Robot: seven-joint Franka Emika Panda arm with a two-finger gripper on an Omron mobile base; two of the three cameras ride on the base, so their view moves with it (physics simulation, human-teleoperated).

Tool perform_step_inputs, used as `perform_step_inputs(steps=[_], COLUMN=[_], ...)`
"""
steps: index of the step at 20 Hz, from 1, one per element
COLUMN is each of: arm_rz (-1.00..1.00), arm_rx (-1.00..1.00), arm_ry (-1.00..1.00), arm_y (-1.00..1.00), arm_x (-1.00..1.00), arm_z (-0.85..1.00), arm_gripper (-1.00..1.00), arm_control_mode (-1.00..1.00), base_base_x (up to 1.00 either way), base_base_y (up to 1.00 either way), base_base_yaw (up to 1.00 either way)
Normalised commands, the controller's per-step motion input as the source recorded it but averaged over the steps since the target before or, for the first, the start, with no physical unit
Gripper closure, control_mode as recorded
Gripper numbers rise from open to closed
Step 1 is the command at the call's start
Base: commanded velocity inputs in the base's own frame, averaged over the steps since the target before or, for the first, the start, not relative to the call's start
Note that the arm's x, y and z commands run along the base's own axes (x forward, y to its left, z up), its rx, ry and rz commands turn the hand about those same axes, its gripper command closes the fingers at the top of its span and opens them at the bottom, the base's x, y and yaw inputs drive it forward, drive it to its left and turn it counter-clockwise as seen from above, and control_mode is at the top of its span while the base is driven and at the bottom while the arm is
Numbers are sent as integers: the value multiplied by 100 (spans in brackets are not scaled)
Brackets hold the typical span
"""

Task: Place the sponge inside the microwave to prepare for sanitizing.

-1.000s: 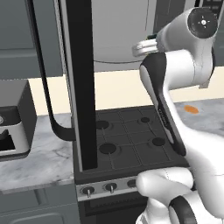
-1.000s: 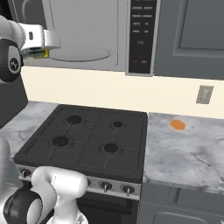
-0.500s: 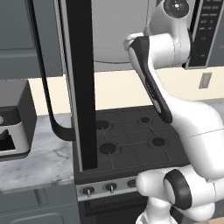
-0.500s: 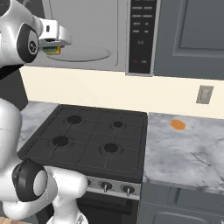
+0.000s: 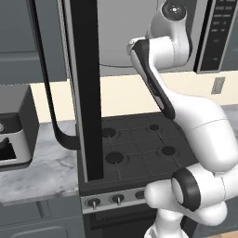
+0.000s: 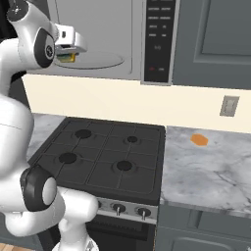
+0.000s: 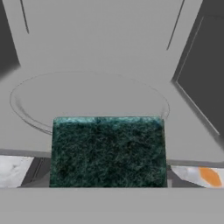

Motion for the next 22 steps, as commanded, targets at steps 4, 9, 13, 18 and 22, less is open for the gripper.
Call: perform_step_inputs(steps=[4,9,13,18,22], arm_rz=[0,0,0,0,0], arm_rx=[0,0,0,0,0], arm_ry=[2,3,4,7,2], arm_y=[0,0,0,0,0], arm_x=[61,46,38,35,45], arm_z=[-14,-13,-19,-27,-4], arm_gripper=[100,100,100,100,100], arm_control_mode=[-100,-100,-100,-100,-100], base_base_x=[0,0,0,0,0], base_base_y=[0,0,0,0,0], base_base_yaw=[0,0,0,0,0])
